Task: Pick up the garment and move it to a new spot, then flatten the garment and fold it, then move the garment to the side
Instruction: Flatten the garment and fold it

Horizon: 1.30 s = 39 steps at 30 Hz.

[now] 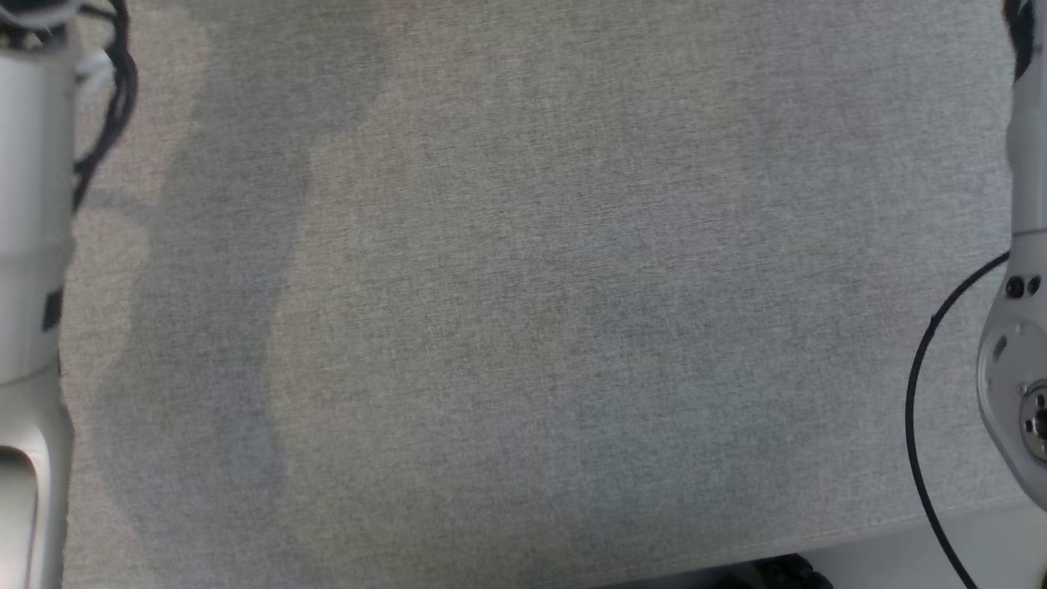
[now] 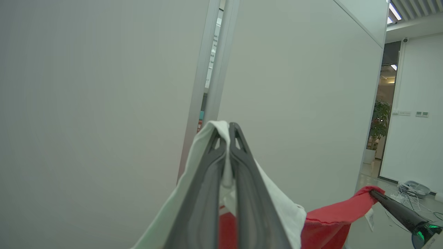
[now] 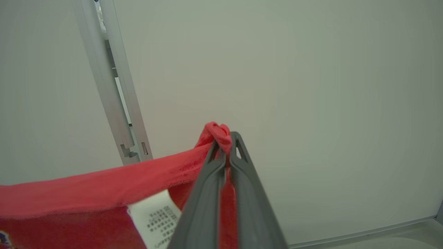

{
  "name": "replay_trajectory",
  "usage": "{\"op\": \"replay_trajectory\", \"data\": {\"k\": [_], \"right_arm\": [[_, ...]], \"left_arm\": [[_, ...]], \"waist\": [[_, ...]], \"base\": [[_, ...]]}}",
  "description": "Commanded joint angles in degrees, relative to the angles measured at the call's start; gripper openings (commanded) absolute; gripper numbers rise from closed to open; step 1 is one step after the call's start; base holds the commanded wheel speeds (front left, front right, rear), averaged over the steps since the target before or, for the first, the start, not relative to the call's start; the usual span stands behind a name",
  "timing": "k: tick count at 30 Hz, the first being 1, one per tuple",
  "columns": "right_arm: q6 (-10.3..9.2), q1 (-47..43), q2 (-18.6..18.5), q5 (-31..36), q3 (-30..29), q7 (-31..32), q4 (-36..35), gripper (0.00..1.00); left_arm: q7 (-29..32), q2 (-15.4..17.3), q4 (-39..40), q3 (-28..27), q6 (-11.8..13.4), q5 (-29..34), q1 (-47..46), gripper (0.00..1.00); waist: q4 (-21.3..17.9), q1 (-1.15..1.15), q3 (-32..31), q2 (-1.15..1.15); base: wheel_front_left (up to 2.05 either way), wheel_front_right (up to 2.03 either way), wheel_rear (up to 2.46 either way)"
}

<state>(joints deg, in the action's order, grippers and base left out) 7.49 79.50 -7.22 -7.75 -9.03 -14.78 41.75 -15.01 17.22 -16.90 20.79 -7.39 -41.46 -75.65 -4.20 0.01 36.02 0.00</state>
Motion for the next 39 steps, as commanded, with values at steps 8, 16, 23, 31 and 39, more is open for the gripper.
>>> {"op": "replay_trajectory", "data": {"k": [8, 16, 23, 31, 39], "right_arm": [[0.00, -12.55, -1.17, -0.53, -0.80, -0.41, 5.61, 0.00], [-0.03, -24.30, -2.65, -2.44, 1.09, -0.27, 12.92, 0.00], [-0.03, -34.93, -2.68, -1.91, -1.28, 0.85, 15.99, 0.00], [-0.03, -43.55, -3.02, -0.18, -6.41, 1.39, 13.25, 0.00], [-0.05, -51.11, -2.98, 7.09, -13.42, 7.97, 8.43, 0.00]], "left_arm": [[-0.19, -0.69, -2.15, 5.71, -0.11, -9.69, 19.98, 0.00], [-0.19, -1.87, -1.46, 10.95, -0.12, -18.21, 40.38, 0.00], [0.47, -3.43, -1.21, 14.17, -0.12, -24.70, 54.08, 0.00], [7.66, -1.95, 2.97, 16.47, -0.12, -34.68, 62.92, 0.00], [13.08, 2.37, 8.58, 17.02, 2.56, -39.53, 70.29, 0.00]], "waist": [[4.91, -0.01, -3.21, 0.00], [6.94, -0.01, -13.60, 0.00], [7.96, -0.01, -21.45, 0.00], [8.83, -0.01, -25.93, 0.00], [9.17, -0.01, -28.18, 0.00]], "base": [[0.00, 0.00, 0.00], [0.00, 0.00, 0.00], [0.00, 0.00, 0.00], [0.00, 0.00, 0.00], [0.00, 0.00, 0.00]]}}
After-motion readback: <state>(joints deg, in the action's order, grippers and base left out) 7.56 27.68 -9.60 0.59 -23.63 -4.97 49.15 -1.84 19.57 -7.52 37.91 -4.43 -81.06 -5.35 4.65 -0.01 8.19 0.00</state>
